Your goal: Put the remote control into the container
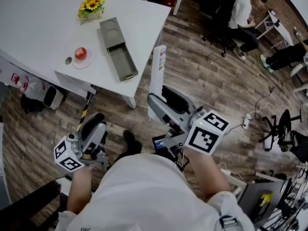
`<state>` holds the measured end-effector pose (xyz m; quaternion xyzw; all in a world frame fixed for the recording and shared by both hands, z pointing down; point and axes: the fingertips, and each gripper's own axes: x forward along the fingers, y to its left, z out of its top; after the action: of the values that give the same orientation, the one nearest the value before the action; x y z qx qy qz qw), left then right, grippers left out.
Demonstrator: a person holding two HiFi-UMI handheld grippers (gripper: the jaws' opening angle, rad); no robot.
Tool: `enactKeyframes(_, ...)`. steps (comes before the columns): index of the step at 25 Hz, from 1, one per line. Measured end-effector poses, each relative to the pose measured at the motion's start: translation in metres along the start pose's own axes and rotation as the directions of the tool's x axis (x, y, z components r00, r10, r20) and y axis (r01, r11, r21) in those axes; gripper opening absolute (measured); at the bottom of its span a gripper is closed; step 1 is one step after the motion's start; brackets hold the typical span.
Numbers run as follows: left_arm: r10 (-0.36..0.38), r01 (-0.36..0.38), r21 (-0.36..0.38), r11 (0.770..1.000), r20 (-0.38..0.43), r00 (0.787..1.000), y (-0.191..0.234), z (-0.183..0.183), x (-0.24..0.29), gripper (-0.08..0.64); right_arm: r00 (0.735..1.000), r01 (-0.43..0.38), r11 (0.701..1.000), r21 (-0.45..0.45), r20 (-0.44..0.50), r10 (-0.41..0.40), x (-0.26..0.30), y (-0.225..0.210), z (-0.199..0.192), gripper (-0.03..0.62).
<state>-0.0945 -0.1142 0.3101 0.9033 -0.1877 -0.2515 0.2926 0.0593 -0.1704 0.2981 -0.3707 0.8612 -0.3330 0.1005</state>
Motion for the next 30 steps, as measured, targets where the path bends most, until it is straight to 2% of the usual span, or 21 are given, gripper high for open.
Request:
enactKeyframes(6, 0.009, -0.009, -0.012, 1.000, 0.000, 1.000, 0.043, 0.040, -0.019, 0.109, 1.000, 0.012, 1.000, -0.003, -0.018, -0.012, 0.060, 0.003, -0.003, 0.224)
enactKeyframes(12, 0.007, -0.007, -0.016, 1.000, 0.012, 1.000, 0.065, 0.060, -0.030, 0.109, 0.999, 0.019, 1.000, -0.008, -0.036, -0.019, 0.092, 0.007, -0.008, 0.224)
enactKeyframes(19, 0.005, -0.005, -0.024, 1.000, 0.015, 1.000, 0.076, 0.061, -0.018, 0.109, 0.999, 0.016, 1.000, -0.017, -0.048, -0.017, 0.101, -0.002, 0.001, 0.224)
enactKeyframes(30, 0.074, -0.074, -0.001, 0.997, 0.052, 0.996, 0.092, 0.064, 0.013, 0.109, 0.994, -0.034, 0.999, -0.007, -0.105, 0.033, 0.116, -0.032, 0.025, 0.224)
